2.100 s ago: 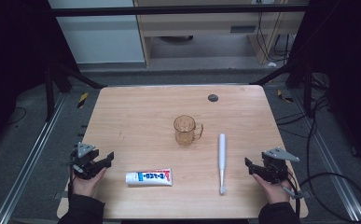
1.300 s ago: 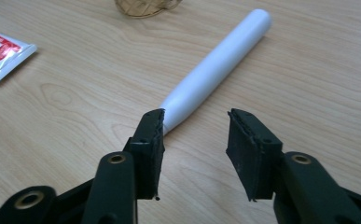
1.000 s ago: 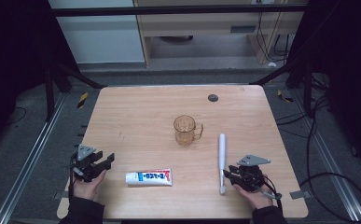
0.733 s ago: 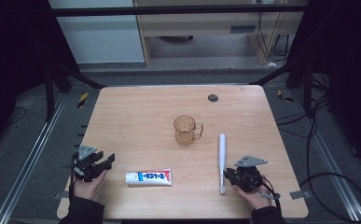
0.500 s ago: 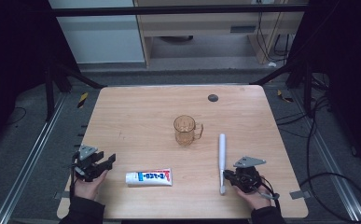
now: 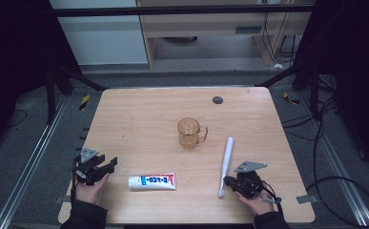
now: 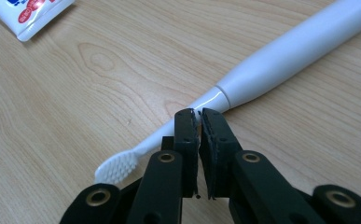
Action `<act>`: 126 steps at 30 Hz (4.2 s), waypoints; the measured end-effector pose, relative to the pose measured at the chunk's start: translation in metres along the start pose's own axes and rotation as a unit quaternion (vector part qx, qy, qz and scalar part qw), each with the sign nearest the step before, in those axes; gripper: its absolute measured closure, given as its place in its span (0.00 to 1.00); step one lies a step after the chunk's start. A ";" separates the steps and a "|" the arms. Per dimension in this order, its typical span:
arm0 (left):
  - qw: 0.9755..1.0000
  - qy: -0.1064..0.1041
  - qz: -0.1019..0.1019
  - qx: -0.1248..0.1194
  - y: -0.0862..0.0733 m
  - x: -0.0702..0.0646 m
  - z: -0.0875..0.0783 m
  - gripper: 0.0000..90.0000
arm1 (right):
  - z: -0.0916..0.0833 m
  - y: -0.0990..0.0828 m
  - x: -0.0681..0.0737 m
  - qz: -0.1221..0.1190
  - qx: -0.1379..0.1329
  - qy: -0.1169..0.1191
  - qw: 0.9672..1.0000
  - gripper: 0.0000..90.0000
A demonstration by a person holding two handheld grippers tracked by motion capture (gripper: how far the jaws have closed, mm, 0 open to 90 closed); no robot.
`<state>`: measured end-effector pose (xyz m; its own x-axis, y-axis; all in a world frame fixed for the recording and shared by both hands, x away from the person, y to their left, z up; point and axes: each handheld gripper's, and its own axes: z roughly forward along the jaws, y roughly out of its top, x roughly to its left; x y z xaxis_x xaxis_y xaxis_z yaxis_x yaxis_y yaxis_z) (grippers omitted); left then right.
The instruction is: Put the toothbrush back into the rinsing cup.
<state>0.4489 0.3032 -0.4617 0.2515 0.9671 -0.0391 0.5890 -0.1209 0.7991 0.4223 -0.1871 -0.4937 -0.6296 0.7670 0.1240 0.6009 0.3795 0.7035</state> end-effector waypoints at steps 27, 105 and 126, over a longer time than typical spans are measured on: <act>1.000 0.000 0.006 0.006 0.002 0.001 0.003 0.50 | 0.005 0.017 0.006 -0.004 -0.027 -0.001 1.000 0.98; 1.000 0.006 0.010 -0.002 0.006 0.004 0.003 0.50 | 0.021 0.052 -0.078 0.049 -0.024 -0.140 0.989 1.00; 1.000 0.004 0.012 -0.002 0.007 0.004 0.003 0.50 | 0.002 0.038 -0.062 0.039 -0.011 -0.123 0.992 1.00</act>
<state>0.4557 0.3053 -0.4581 0.2592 0.9657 -0.0157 0.5806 -0.1428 0.8016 0.4851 -0.2189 -0.4765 -0.4400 0.8980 0.0061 0.6311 0.3044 0.7135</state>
